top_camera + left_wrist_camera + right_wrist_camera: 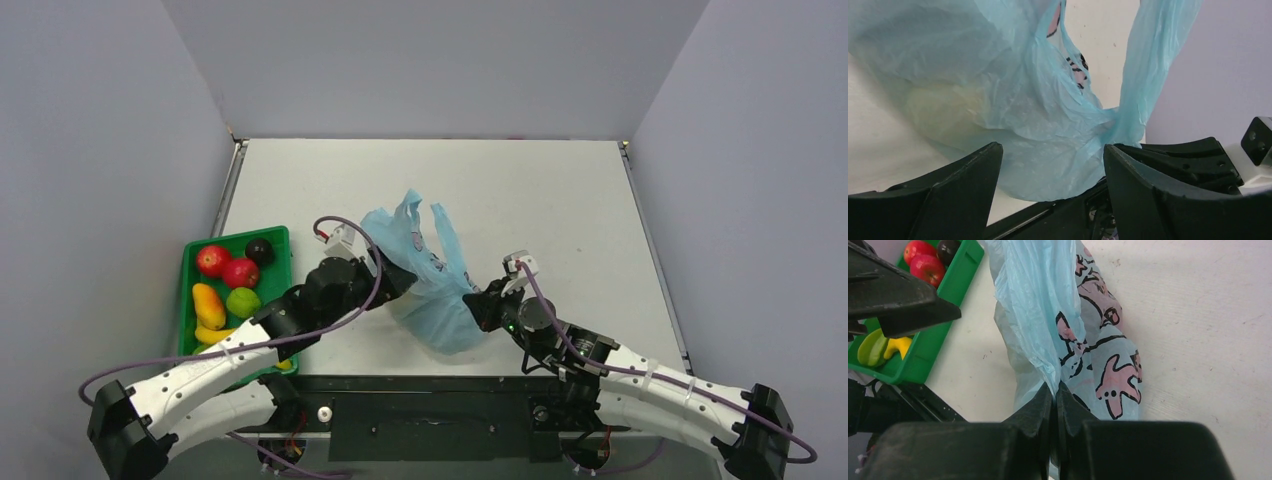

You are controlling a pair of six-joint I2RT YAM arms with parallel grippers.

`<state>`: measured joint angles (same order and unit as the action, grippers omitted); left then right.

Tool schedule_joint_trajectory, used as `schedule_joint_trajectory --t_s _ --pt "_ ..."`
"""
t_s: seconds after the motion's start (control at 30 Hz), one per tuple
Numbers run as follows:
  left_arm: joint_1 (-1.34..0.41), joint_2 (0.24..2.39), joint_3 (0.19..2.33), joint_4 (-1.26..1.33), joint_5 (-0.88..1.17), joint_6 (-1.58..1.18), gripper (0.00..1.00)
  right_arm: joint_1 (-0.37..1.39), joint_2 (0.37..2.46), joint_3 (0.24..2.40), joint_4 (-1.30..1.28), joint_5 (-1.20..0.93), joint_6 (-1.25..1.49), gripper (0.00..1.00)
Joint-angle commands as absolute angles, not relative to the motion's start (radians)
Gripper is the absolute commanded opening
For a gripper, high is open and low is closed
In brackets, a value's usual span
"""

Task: Take the fake fruits out of the plastic bag
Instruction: Untie the plastic bag at the center of the board, then adjust the plastic bag at the center of the board.

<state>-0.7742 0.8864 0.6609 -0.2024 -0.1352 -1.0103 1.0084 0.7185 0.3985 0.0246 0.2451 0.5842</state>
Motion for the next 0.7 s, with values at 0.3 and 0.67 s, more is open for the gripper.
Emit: schedule_joint_trajectory --t_s 0.3,0.67 --pt "-0.915 1.131 0.833 -0.25 -0.507 -1.293 0.75 1.004 0.812 0.398 0.233 0.216 0.566 0.0" --pt "-0.872 1.254 0.866 -0.29 -0.458 -1.357 0.74 1.004 0.833 0.44 0.174 0.227 0.55 0.0"
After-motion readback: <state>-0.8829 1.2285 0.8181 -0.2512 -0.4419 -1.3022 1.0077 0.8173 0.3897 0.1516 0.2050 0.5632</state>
